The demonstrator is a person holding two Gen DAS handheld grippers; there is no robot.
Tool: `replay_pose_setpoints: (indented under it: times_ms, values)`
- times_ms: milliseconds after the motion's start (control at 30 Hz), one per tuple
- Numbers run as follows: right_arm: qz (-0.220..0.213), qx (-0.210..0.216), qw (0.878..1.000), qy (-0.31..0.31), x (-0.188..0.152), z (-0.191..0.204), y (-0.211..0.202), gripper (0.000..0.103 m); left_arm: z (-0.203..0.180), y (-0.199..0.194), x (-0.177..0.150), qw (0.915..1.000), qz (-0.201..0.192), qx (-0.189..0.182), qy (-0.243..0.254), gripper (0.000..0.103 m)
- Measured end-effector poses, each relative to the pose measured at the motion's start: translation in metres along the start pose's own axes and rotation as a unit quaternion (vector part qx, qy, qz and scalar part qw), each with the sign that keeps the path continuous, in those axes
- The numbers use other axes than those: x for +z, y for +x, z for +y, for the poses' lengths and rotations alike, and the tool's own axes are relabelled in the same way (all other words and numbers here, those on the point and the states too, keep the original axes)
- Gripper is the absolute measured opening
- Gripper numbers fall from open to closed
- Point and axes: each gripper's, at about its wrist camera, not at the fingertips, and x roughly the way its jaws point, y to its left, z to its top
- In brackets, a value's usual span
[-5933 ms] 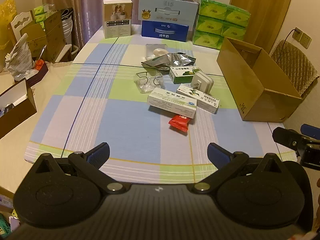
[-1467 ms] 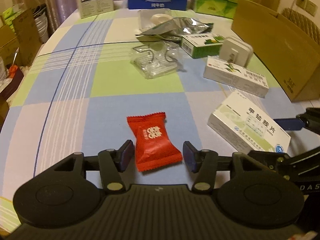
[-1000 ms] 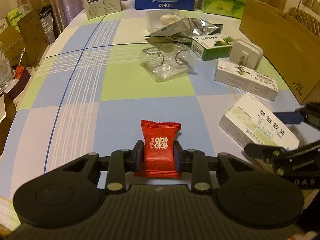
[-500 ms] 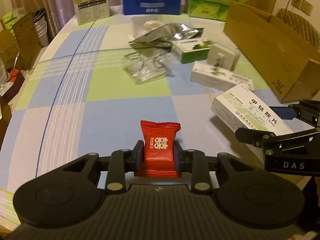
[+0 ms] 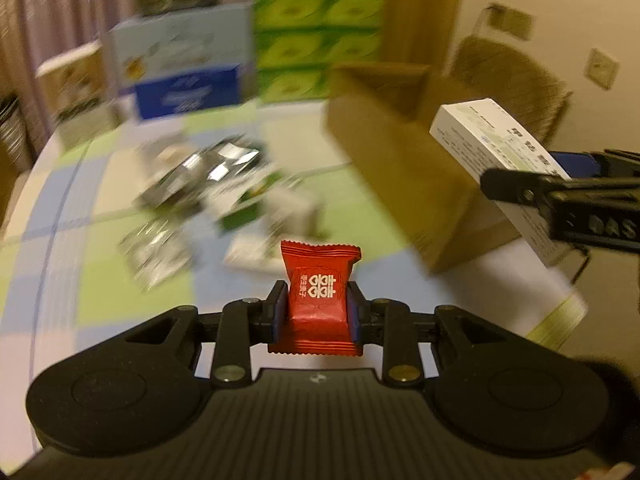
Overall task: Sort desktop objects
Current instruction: 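Carry both items into the cardboard box and open both tools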
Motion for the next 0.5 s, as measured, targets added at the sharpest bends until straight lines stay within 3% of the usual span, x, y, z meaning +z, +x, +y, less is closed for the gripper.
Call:
replay_pose_setpoints:
  times_ms: [167,500]
  values:
    - [0.001,-0.055,0.998,0.012,0.018,-0.055,0.009,0.069,-0.046,0.019,0.048,0.9987,-0.025,-0.034,0.028,0.025]
    - [0.018,-0.078,0.995,0.061,0.020,-0.135,0.035,0.069,-0.104,0.078,0.114,0.9946,-0.026,-0.080,0.060,0.025]
